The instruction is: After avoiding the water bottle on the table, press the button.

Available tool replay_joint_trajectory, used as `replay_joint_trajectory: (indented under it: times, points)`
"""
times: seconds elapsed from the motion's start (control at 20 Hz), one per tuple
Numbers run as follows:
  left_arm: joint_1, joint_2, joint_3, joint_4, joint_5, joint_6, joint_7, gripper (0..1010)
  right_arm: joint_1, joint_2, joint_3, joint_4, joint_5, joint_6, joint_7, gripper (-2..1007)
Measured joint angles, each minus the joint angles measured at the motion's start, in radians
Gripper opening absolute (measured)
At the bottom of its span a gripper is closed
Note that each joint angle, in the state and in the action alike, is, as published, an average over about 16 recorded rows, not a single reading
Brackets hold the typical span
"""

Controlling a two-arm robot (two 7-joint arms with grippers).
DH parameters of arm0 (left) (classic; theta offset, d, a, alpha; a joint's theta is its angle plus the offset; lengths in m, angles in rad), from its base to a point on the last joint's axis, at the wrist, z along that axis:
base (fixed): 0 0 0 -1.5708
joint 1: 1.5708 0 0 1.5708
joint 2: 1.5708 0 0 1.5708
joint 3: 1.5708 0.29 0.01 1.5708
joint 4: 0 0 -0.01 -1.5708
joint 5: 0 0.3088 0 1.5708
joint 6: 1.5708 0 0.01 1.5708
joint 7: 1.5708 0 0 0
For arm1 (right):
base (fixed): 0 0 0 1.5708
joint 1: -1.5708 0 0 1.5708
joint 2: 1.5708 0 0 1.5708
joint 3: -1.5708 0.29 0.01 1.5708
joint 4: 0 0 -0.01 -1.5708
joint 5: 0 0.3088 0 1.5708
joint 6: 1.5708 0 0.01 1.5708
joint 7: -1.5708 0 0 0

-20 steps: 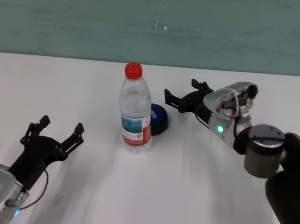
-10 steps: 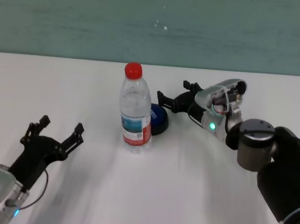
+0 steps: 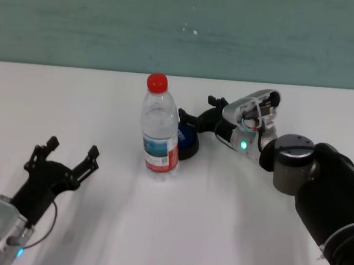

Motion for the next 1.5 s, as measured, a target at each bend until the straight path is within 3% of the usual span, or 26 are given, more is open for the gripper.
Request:
replay_joint_trajectory:
  times: [0.5, 0.8, 1.0, 1.15, 1.5]
  points:
    - [0.0, 0.0, 0.0, 0.0, 0.0, 0.0, 0.0, 1010, 0.062, -0.032, -0.004, 0.138, -0.004, -0.036, 0.026, 1004]
    - [0.0, 0.0, 0.0, 0.0, 0.0, 0.0, 0.0, 1010, 0.066, -0.04, 0.0, 0.162, -0.008, -0.044, 0.03, 1004]
    - [0.0, 0.0, 0.0, 0.0, 0.0, 0.0, 0.0, 1010, 0.047, -0.035, 0.004, 0.127, -0.01, -0.036, 0.023, 1004]
    - [0.0, 0.0, 0.0, 0.0, 0.0, 0.0, 0.0, 1010, 0.022, -0.027, 0.006, 0.076, -0.012, -0.026, 0.014, 1004]
    - [0.0, 0.0, 0.0, 0.0, 0.0, 0.0, 0.0, 1010, -0.072, 0.007, 0.012, -0.124, -0.013, 0.014, -0.026, 1004]
